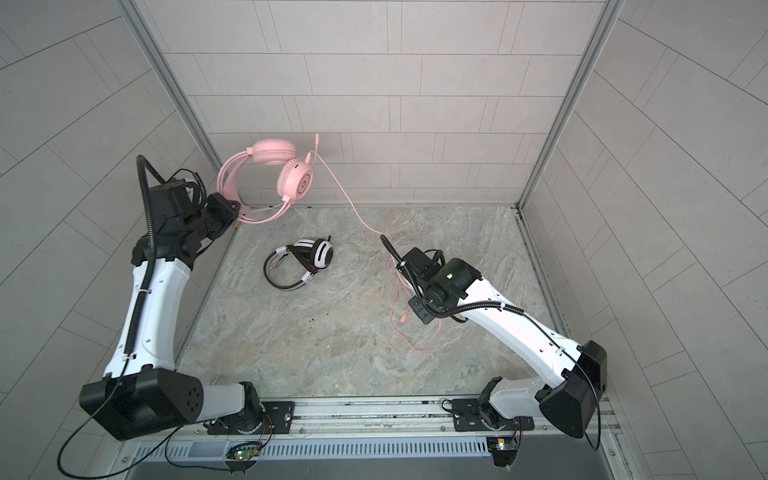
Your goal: Wrap the headphones
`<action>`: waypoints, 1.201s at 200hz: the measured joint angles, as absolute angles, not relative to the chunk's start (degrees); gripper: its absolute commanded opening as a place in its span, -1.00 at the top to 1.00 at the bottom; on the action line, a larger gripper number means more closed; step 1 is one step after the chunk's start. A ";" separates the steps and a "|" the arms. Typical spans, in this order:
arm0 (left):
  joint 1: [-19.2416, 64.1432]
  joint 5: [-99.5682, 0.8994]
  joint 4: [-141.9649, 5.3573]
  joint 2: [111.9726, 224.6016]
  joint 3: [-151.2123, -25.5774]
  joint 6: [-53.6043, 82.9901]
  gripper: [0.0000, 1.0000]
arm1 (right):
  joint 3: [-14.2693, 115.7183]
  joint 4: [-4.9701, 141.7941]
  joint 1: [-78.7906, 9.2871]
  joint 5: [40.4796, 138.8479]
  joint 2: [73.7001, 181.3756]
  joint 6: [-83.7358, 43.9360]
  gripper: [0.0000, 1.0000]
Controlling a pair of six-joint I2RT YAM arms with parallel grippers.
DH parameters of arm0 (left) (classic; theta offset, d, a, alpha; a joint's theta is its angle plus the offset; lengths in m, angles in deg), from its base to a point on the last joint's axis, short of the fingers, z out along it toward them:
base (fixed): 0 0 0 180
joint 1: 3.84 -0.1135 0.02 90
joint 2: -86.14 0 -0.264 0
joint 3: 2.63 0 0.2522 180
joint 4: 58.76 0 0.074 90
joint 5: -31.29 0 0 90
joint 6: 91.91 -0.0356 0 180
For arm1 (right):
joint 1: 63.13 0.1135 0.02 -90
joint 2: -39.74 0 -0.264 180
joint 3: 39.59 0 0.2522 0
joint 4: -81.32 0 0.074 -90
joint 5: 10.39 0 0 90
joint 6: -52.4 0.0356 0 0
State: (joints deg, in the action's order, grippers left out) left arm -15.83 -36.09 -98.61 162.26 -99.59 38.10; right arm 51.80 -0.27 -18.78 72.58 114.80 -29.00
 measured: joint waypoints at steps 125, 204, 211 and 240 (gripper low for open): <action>9.90 -47.31 -106.92 167.44 -100.53 23.39 1.00 | 86.11 -18.76 0.50 65.79 131.37 -33.35 1.00; 16.91 -45.08 -111.20 173.78 -103.02 17.68 1.00 | 104.47 -23.48 1.16 69.24 136.92 -37.41 1.00; 17.22 -44.16 -111.29 174.35 -103.53 17.46 1.00 | 104.93 -23.61 1.29 69.79 137.40 -37.61 1.00; 17.48 -41.41 -111.42 174.72 -103.72 16.76 1.00 | 105.61 -23.35 1.49 71.88 139.44 -38.62 1.00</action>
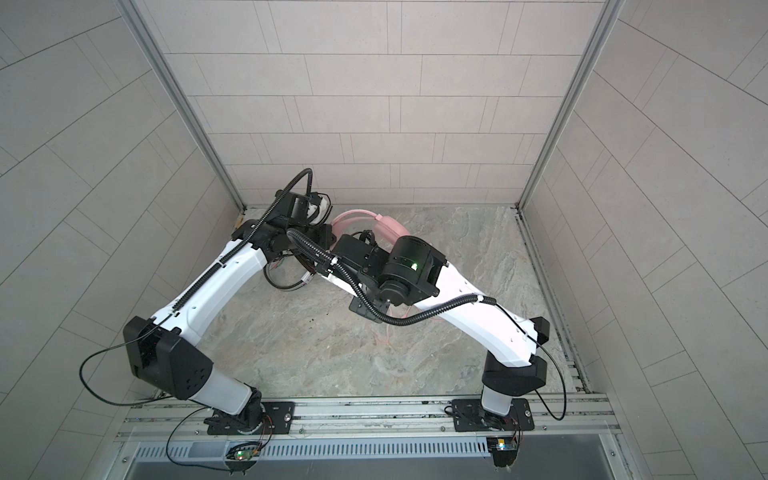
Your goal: Wrap the headphones
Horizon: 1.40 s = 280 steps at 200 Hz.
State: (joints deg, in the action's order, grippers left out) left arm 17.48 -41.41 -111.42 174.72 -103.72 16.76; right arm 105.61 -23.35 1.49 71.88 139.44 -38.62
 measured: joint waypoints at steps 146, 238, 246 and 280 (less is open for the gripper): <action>20.08 -29.14 -113.28 170.06 -97.95 7.89 1.00 | 99.90 -3.88 -23.43 91.75 134.39 -37.24 1.00; 17.68 -30.13 -112.27 164.95 -93.54 4.11 1.00 | 82.66 6.22 -38.73 107.16 124.33 -30.99 1.00; 17.33 -30.65 -111.83 164.56 -93.14 4.24 1.00 | 81.83 6.92 -38.73 108.91 123.88 -30.49 1.00; 15.73 -32.12 -110.96 163.51 -91.88 4.72 1.00 | 77.96 9.13 -38.69 115.45 122.61 -28.67 1.00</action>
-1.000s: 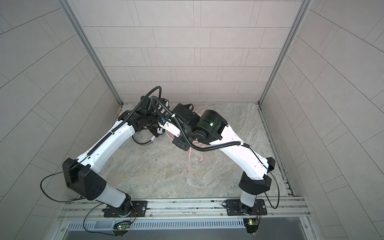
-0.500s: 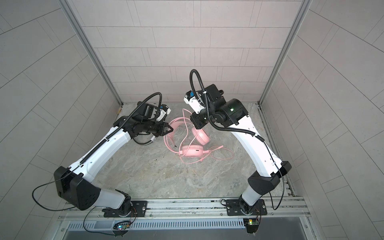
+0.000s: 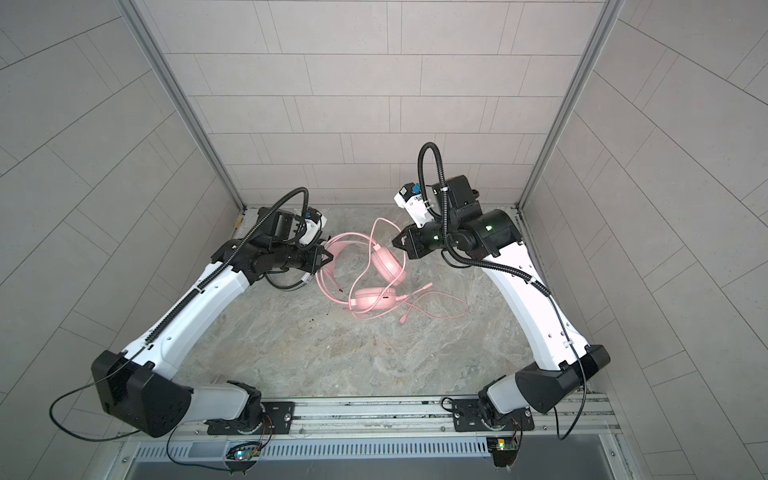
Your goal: Wrap the headphones
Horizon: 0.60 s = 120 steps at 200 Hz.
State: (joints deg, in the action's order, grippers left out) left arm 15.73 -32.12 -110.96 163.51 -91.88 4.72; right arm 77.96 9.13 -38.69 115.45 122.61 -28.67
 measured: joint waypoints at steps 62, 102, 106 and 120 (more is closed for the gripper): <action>14.88 -31.64 -109.60 162.33 -91.11 4.85 1.00 | 77.02 6.72 -40.37 113.48 122.69 -29.57 1.00; 14.88 -27.61 -108.38 162.30 -90.92 4.55 1.00 | 78.64 4.17 -40.63 106.64 124.31 -31.23 1.00; 14.88 -27.13 -108.31 162.30 -90.92 4.50 1.00 | 78.62 4.03 -40.68 106.07 124.42 -31.38 1.00; 14.88 -25.12 -108.12 162.30 -90.92 4.44 1.00 | 78.59 3.88 -40.79 103.84 124.53 -31.73 1.00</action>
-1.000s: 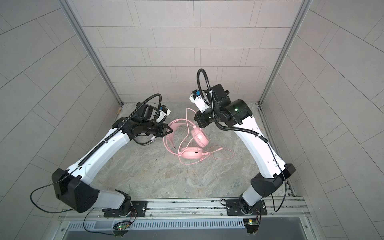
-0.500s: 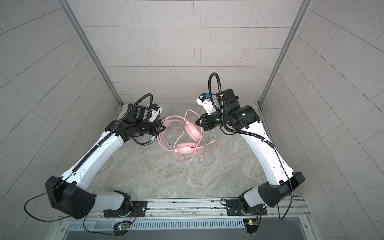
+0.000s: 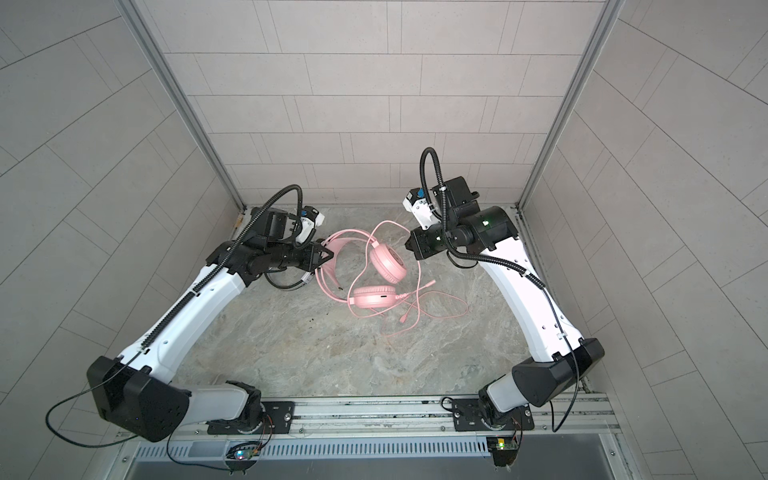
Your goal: Wrap the headphones
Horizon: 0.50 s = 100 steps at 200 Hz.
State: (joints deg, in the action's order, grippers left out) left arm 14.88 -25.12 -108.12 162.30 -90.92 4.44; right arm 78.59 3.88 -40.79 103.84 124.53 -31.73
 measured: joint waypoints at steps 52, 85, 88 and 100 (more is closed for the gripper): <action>14.73 -17.25 -108.18 162.30 -90.92 3.82 1.00 | 76.84 4.95 -44.06 96.06 124.14 -32.61 1.00; 14.20 -13.65 -108.21 161.58 -90.52 3.80 1.00 | 72.87 6.88 -45.77 94.27 123.18 -32.63 1.00; 14.12 -13.52 -108.21 161.43 -90.52 3.80 1.00 | 72.63 7.01 -45.88 94.27 123.15 -32.61 1.00; 13.72 -13.23 -108.40 160.86 -90.50 3.78 1.00 | 71.56 7.44 -46.27 94.40 122.94 -32.56 1.00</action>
